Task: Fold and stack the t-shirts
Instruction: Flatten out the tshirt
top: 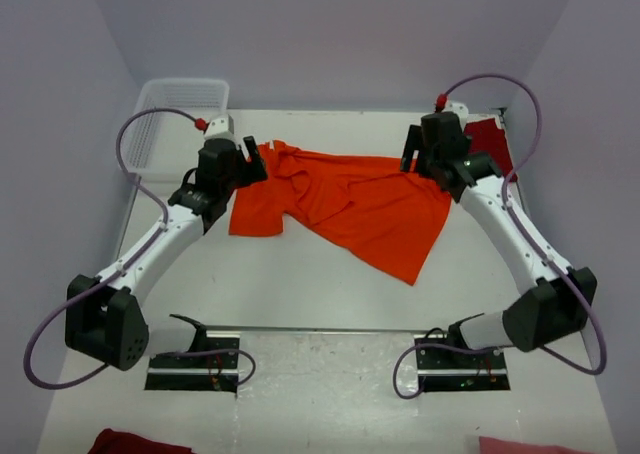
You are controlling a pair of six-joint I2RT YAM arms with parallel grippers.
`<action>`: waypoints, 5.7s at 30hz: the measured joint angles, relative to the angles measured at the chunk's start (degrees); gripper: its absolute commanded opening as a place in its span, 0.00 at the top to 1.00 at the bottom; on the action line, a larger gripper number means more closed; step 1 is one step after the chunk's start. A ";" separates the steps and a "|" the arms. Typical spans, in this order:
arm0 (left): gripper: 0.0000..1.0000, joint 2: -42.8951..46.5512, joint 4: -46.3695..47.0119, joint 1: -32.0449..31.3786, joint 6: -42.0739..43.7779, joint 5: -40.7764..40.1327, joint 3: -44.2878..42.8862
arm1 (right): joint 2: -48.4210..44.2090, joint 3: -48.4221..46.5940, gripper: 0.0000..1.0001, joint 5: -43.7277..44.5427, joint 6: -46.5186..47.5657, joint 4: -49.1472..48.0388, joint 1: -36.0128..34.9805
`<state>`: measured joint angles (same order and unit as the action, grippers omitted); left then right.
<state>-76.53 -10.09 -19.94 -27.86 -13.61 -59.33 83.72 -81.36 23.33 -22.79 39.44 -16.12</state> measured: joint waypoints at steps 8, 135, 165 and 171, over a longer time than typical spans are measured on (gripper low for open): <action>0.62 -0.42 -2.16 0.24 -6.93 2.97 14.51 | -14.71 21.07 0.21 -7.50 -5.77 -6.40 -14.58; 1.00 -2.19 -12.76 7.61 -14.58 -10.67 17.14 | -17.79 48.09 0.37 -10.97 -43.65 2.45 -15.10; 1.00 1.03 -12.94 10.56 -15.98 -14.08 18.97 | -12.68 47.01 0.47 -12.72 -48.59 1.44 -19.15; 1.00 1.40 -12.98 10.56 -15.98 -14.08 18.97 | -13.40 47.67 0.48 -12.55 -50.21 1.44 -19.47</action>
<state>-75.13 -23.07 -9.39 -43.83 -27.68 -40.36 70.32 -33.69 10.79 -72.99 40.88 -35.59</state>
